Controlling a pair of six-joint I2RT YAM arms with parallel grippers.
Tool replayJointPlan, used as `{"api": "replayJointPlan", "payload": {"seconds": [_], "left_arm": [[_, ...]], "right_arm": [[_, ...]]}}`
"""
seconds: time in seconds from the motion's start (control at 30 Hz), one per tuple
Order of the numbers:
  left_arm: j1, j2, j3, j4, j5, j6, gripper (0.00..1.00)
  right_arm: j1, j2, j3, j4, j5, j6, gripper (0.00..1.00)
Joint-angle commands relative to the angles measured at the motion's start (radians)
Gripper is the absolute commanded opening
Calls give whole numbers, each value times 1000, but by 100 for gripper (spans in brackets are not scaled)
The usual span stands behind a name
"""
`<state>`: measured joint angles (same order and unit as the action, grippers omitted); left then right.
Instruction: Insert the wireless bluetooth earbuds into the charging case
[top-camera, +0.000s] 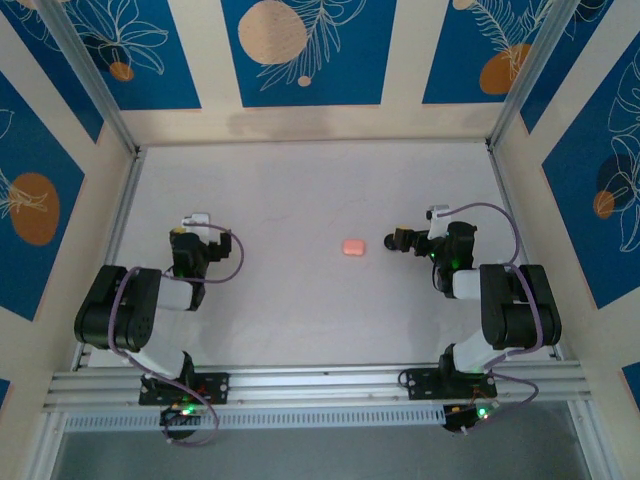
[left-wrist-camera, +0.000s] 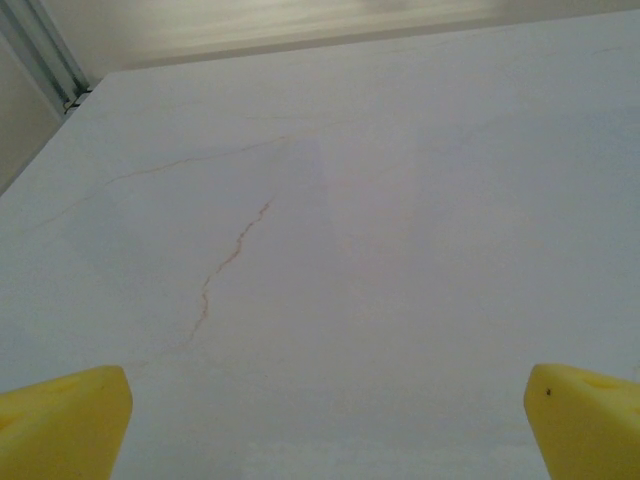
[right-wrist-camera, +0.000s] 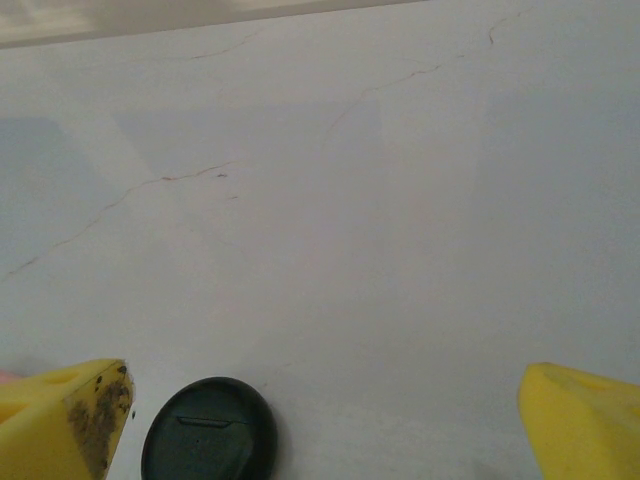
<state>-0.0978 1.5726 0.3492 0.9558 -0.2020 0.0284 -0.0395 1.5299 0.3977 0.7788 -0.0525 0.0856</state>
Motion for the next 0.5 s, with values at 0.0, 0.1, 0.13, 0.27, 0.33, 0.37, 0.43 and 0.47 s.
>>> {"api": "replayJointPlan", "payload": {"seconds": [0.0, 0.1, 0.13, 0.27, 0.33, 0.37, 0.43, 0.47], "left_arm": [[8, -14, 19, -9, 39, 8, 100], [7, -13, 19, -9, 39, 8, 100], [8, -13, 20, -9, 39, 8, 100], [9, -8, 26, -19, 43, 4, 100], [11, -10, 27, -22, 46, 2, 100], [12, -12, 25, -20, 46, 3, 100], [10, -13, 18, -8, 43, 5, 100], [10, -15, 17, -6, 37, 4, 100]], "right_arm": [[1, -6, 16, 34, -5, 5, 99], [1, -7, 16, 33, -6, 4, 99], [1, -5, 16, 33, -7, 4, 99], [1, -7, 16, 34, -6, 5, 99], [1, -7, 16, 34, -7, 4, 99], [1, -7, 16, 33, -6, 5, 99], [1, -7, 16, 34, -6, 4, 99], [1, -6, 15, 35, -6, 5, 99]]}}
